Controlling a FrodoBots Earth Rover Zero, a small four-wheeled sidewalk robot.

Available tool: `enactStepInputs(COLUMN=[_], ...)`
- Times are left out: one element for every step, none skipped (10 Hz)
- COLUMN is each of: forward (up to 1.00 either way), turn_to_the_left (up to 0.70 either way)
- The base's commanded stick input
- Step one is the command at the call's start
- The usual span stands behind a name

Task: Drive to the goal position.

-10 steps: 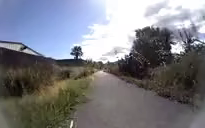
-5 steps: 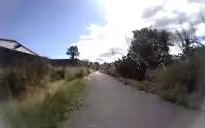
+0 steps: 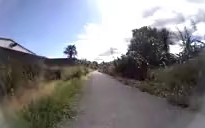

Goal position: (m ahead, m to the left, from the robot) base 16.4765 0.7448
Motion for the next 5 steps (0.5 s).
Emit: enactStepInputs(forward=[0.7, 0.7, 0.7, 0.7, 0.7], turn_to_the_left=[0.0, 0.0, 0.0, 0.0, 0.0])
